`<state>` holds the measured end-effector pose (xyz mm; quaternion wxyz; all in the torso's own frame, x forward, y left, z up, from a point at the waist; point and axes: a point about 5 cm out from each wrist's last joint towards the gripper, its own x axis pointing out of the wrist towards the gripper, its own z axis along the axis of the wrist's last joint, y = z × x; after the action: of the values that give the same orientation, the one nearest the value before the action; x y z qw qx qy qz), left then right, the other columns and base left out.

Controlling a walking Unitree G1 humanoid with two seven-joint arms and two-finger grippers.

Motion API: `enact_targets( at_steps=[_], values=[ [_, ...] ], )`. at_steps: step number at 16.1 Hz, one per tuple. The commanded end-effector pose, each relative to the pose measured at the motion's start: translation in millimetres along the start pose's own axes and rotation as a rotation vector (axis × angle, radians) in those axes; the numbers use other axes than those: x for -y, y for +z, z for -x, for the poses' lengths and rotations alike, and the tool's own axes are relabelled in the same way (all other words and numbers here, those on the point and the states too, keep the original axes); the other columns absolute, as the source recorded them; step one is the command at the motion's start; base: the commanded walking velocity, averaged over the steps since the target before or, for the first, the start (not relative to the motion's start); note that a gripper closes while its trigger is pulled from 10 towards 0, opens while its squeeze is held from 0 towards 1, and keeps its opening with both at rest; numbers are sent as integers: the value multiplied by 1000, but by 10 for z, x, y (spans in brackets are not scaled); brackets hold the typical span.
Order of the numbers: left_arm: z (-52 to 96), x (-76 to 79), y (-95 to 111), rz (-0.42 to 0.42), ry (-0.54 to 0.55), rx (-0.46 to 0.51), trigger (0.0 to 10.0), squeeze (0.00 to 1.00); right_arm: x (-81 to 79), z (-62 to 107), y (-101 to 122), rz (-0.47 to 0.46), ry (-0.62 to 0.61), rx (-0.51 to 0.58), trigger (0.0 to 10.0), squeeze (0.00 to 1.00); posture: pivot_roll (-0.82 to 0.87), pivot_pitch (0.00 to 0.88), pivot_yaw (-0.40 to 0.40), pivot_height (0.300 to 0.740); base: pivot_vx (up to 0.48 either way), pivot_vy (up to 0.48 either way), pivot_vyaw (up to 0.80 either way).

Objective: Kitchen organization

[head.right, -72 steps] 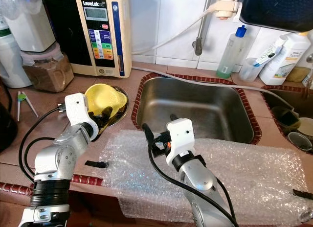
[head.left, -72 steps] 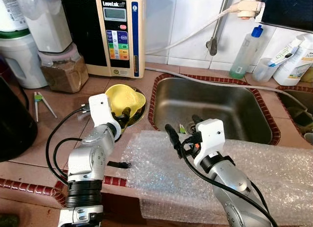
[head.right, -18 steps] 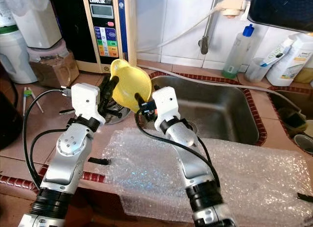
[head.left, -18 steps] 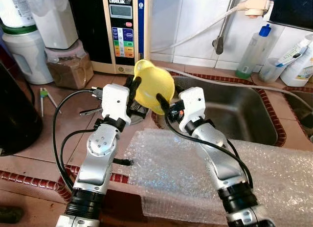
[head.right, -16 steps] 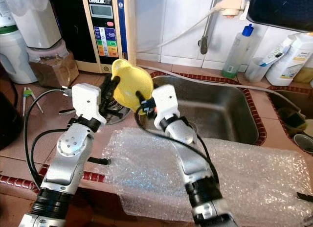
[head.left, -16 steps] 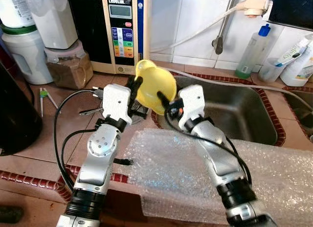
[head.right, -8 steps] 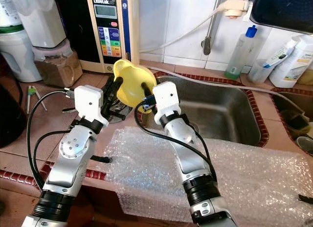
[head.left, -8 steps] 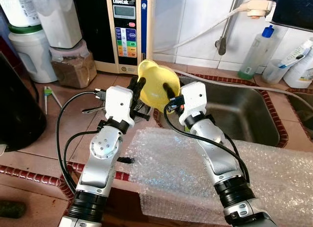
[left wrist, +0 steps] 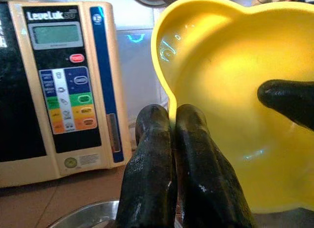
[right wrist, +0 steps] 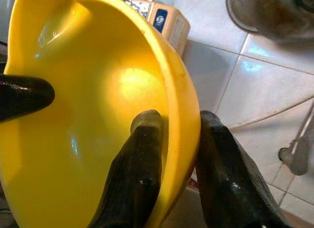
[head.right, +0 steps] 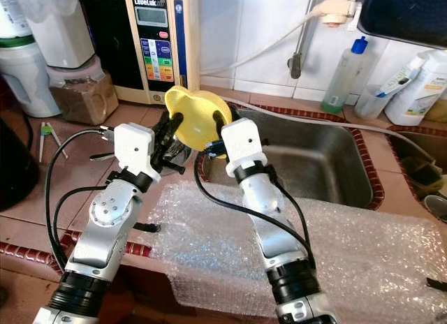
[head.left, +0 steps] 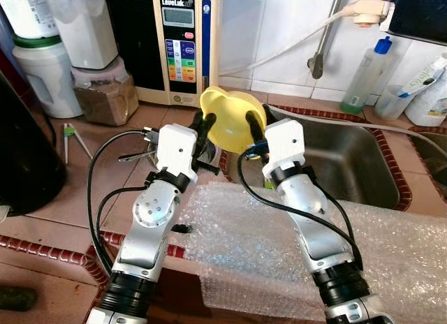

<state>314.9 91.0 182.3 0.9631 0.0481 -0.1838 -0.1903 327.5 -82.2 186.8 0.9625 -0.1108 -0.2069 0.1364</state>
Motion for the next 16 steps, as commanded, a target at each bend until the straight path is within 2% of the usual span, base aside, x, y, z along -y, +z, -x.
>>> enact_targets(
  at_steps=[1,4,5,6,7,10,12,13,15,16],
  values=[
    [24,-6,-3,-21,-23,-2,0,0,224,35,-73,40,-101,-47,0,0,96,0,-15,740,0,0,0],
    [26,32,-12,-3,-48,-7,0,0,219,55,-98,10,-125,-64,0,0,96,0,-13,740,0,0,0],
    [22,56,-6,13,-62,-4,2941,0,225,64,-105,10,-129,-68,0,0,97,0,-13,740,0,0,0],
    [14,88,11,36,-84,4,6431,0,244,77,-122,14,-142,-76,0,0,97,0,-13,740,0,0,0],
    [10,133,26,66,-121,9,10000,1000,298,89,-148,38,-175,-91,0,0,99,0,-15,740,0,0,0],
    [32,265,62,157,-243,29,10000,1000,495,99,-212,90,-282,-141,0,0,99,0,-15,740,0,0,0],
    [65,320,43,166,-301,9,10000,1000,559,102,-230,86,-316,-160,0,0,94,0,-15,740,0,0,0],
    [112,368,21,206,-354,-13,10000,1000,611,105,-246,100,-332,-170,0,0,94,0,-15,740,0,0,0],
    [207,435,-93,236,-443,-94,10000,1000,748,142,-340,86,-393,-223,0,0,98,0,-22,740,0,0,0],
    [231,416,-127,209,-474,-130,10000,1000,864,192,-447,51,-434,-283,0,0,105,0,-25,740,0,0,0]
  ],
)
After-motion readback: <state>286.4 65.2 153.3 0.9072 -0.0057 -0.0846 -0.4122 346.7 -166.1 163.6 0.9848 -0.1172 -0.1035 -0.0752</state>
